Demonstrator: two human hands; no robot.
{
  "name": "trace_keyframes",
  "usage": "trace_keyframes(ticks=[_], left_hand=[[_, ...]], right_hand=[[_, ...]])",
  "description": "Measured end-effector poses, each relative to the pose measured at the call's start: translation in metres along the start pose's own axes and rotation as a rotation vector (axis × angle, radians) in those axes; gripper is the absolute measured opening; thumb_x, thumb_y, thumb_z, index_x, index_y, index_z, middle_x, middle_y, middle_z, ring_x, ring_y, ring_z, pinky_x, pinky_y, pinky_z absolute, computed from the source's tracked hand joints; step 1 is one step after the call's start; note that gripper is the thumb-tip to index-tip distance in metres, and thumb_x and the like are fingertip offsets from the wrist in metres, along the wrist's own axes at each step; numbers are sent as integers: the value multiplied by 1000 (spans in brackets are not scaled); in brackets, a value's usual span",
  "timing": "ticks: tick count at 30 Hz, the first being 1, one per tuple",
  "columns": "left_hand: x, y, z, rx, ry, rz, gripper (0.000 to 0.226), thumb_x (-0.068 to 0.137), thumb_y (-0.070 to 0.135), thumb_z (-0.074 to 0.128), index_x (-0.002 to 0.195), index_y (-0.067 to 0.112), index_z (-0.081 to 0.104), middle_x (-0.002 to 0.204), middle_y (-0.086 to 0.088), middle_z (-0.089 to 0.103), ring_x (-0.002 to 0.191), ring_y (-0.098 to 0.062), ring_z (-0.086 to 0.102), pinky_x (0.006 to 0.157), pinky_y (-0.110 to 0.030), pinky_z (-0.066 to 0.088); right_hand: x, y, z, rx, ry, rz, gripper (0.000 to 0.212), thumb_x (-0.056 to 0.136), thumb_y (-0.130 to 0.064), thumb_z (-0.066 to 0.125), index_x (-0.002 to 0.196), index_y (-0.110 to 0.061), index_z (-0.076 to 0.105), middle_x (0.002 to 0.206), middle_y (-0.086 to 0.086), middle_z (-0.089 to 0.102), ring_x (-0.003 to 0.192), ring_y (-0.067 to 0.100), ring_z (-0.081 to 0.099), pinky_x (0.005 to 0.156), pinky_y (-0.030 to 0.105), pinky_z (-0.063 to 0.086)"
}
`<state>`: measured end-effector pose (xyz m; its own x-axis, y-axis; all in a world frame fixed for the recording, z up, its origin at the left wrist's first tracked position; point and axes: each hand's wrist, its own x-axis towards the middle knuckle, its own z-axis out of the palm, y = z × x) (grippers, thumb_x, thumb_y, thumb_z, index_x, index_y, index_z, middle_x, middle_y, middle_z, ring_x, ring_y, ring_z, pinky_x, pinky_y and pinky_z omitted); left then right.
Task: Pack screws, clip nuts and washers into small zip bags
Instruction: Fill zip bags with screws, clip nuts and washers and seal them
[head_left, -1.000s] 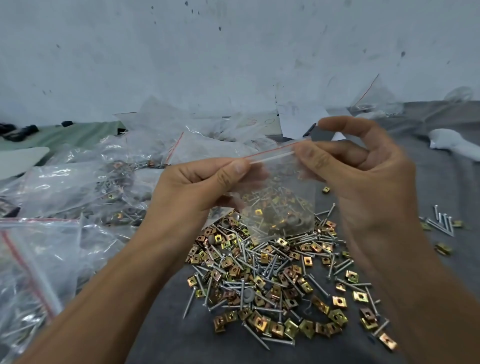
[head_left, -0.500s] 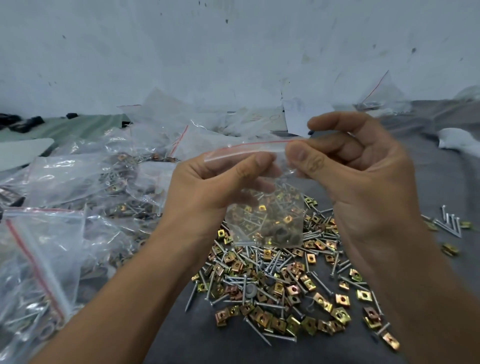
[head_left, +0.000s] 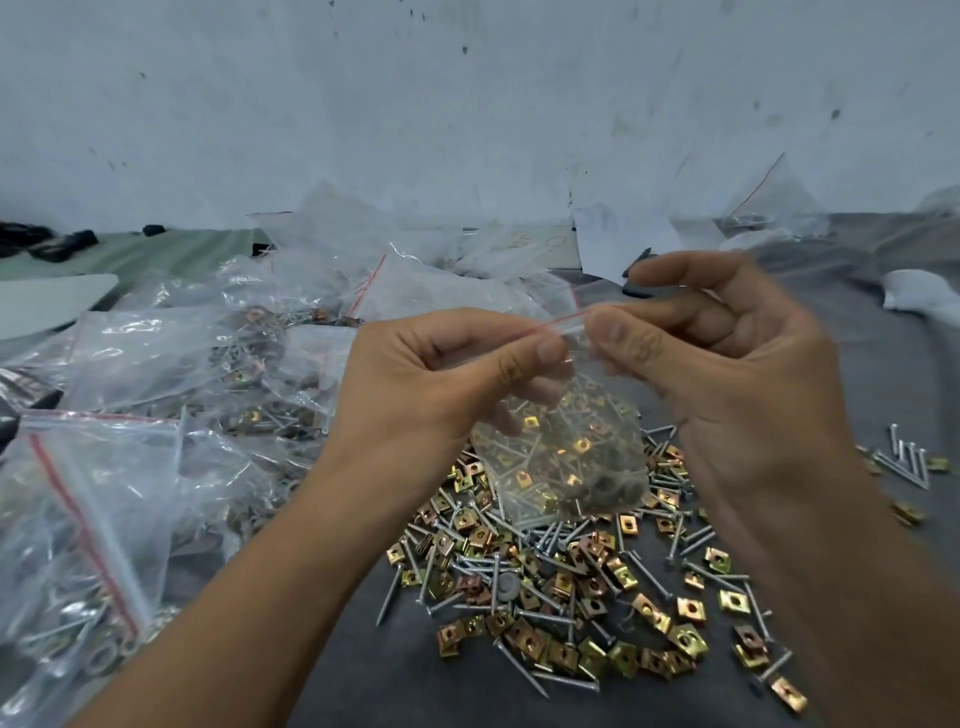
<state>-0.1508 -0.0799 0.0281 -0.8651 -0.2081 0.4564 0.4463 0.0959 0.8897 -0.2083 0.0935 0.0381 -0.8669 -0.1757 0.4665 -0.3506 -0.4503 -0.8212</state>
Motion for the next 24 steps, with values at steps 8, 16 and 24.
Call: trace_keyframes(ticks=[8, 16, 24], left_hand=[[-1, 4, 0, 37, 1, 11, 11, 87, 12, 79, 93, 3, 81, 80, -15, 80, 74, -31, 79, 55, -36, 61], [-3, 17, -23, 228, -161, -36, 15, 92, 17, 71, 101, 11, 81, 89, -5, 83, 86, -23, 82, 73, -48, 65], [-6, 23, -42, 255, -189, -12, 17, 99, 10, 67, 107, 8, 81, 97, -7, 83, 90, -22, 82, 74, -35, 67]], right_hand=[[0, -7, -7, -66, -73, 6, 40, 65, -22, 91, 100, -17, 71, 85, 7, 80, 76, 18, 77, 71, 22, 59], [-3, -6, -10, -157, -99, 46, 44, 63, -20, 90, 101, -11, 70, 83, 7, 80, 77, 22, 78, 73, 26, 62], [-5, -6, -10, -128, -28, 11, 41, 58, -28, 93, 91, -21, 70, 82, 9, 79, 75, 20, 76, 72, 22, 60]])
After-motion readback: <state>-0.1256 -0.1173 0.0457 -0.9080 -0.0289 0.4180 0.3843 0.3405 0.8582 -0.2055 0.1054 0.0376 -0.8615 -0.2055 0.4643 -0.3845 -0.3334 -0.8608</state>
